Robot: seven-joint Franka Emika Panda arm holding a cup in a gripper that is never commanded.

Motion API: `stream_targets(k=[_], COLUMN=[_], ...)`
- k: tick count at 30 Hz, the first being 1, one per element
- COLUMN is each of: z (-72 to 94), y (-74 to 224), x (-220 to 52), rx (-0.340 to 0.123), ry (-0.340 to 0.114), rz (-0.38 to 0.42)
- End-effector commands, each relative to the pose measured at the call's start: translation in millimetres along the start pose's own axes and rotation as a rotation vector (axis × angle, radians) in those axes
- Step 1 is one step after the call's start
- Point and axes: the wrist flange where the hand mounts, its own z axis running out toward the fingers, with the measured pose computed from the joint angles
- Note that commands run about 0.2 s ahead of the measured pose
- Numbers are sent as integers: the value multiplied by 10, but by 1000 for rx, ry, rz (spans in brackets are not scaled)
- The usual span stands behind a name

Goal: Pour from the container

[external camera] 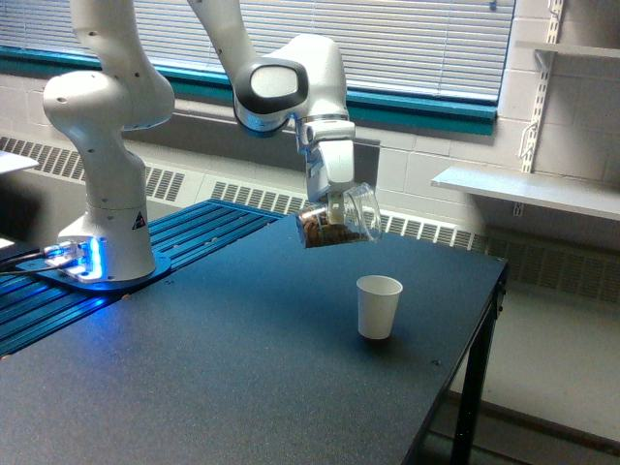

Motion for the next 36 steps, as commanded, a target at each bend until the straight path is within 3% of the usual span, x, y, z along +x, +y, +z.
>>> stream_targets(k=[1, 36], z=[-1, 118], y=[-18, -274], x=[17, -99], rx=[-27, -112], ry=[-4, -90], rz=[34, -25])
